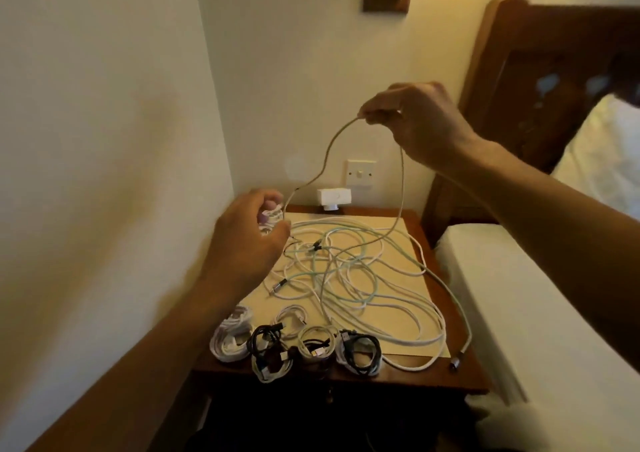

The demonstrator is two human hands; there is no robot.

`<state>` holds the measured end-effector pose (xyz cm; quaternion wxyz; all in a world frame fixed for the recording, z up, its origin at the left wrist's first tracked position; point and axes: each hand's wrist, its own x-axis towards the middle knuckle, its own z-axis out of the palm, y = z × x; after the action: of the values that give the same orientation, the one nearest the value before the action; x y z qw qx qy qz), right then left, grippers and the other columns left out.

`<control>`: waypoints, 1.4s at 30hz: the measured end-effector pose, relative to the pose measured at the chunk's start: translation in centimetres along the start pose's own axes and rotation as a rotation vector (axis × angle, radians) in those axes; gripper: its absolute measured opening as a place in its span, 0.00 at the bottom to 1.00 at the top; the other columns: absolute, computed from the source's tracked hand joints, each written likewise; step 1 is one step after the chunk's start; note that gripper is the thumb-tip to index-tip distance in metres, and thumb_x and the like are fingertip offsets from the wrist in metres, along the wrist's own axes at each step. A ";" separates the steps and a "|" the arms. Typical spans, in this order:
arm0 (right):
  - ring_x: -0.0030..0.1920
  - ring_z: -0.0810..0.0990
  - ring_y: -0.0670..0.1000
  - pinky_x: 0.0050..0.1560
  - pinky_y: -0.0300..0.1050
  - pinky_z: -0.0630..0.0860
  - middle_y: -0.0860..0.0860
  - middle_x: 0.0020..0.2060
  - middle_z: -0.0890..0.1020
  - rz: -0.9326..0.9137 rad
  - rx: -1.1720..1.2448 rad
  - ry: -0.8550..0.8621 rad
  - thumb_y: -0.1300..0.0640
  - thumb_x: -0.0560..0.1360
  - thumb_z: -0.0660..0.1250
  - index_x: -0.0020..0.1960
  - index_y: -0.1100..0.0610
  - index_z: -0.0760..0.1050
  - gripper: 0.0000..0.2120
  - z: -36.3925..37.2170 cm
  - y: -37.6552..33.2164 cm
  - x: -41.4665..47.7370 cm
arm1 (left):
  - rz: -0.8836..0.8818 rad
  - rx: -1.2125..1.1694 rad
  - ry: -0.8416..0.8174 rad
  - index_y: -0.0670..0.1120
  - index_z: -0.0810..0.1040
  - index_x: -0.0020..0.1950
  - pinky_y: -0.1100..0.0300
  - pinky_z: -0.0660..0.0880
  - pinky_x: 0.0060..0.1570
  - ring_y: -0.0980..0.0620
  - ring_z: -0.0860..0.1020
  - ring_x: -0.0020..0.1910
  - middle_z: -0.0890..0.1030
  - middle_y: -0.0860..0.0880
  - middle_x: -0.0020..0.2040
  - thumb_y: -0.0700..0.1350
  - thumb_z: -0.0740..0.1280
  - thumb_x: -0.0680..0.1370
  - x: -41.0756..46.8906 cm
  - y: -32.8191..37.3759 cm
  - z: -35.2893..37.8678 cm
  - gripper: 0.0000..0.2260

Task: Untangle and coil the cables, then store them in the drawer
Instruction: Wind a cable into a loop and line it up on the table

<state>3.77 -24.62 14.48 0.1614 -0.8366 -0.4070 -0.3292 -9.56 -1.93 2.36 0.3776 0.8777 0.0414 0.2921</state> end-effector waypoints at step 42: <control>0.50 0.80 0.41 0.50 0.39 0.72 0.38 0.45 0.83 0.421 0.353 -0.380 0.52 0.84 0.63 0.49 0.42 0.82 0.11 -16.0 -4.8 -12.3 | 0.361 0.305 -0.298 0.57 0.83 0.45 0.72 0.65 0.38 0.62 0.76 0.40 0.80 0.62 0.39 0.45 0.66 0.83 0.2 11.3 -11.3 0.10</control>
<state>-12.32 -37.31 17.85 0.2895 -0.9079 -0.2987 -0.0513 -17.23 -2.64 16.37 0.1850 0.9509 -0.1281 0.2125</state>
